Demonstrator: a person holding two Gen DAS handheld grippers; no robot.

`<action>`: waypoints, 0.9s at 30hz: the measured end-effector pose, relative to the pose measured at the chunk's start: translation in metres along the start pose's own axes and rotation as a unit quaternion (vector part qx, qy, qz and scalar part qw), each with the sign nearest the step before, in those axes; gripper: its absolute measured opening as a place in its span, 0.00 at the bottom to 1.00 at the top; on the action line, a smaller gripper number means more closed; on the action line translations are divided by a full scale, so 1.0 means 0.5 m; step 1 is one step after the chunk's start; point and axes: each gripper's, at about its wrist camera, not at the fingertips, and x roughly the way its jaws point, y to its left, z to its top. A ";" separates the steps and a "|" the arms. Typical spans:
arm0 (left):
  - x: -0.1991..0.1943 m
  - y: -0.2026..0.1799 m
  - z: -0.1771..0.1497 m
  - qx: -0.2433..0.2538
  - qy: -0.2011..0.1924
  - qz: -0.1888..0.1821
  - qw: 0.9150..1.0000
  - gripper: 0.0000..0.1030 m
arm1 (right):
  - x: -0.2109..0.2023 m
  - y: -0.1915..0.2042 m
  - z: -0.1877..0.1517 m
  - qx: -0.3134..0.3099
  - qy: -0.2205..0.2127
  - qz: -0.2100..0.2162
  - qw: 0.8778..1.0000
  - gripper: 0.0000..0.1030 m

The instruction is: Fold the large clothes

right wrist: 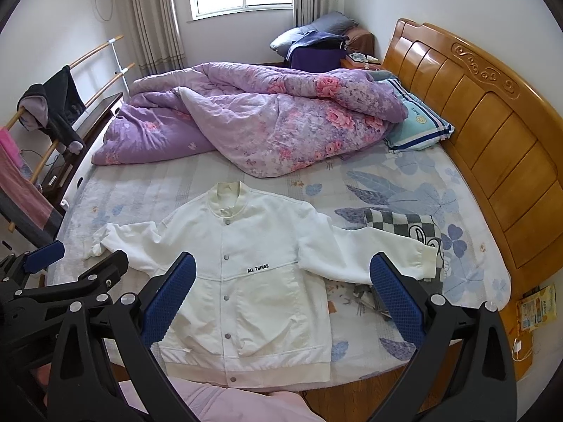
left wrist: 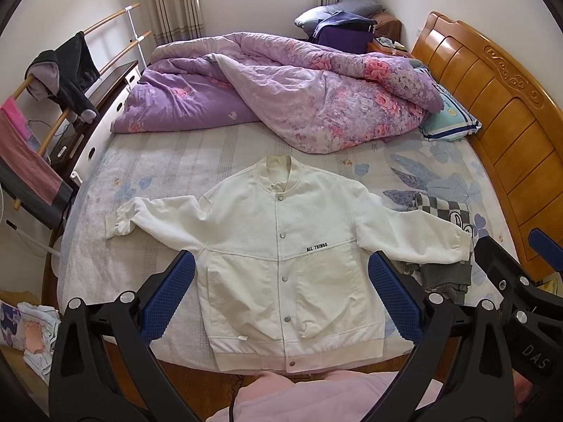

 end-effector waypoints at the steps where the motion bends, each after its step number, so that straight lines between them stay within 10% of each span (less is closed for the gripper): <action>1: 0.001 0.003 0.000 0.001 0.001 0.001 1.000 0.96 | 0.002 0.000 0.001 0.000 0.002 0.001 1.000 0.93; 27: 0.035 0.028 -0.017 0.003 0.007 -0.001 1.000 0.96 | 0.018 0.009 0.001 0.000 0.011 -0.004 1.000 0.93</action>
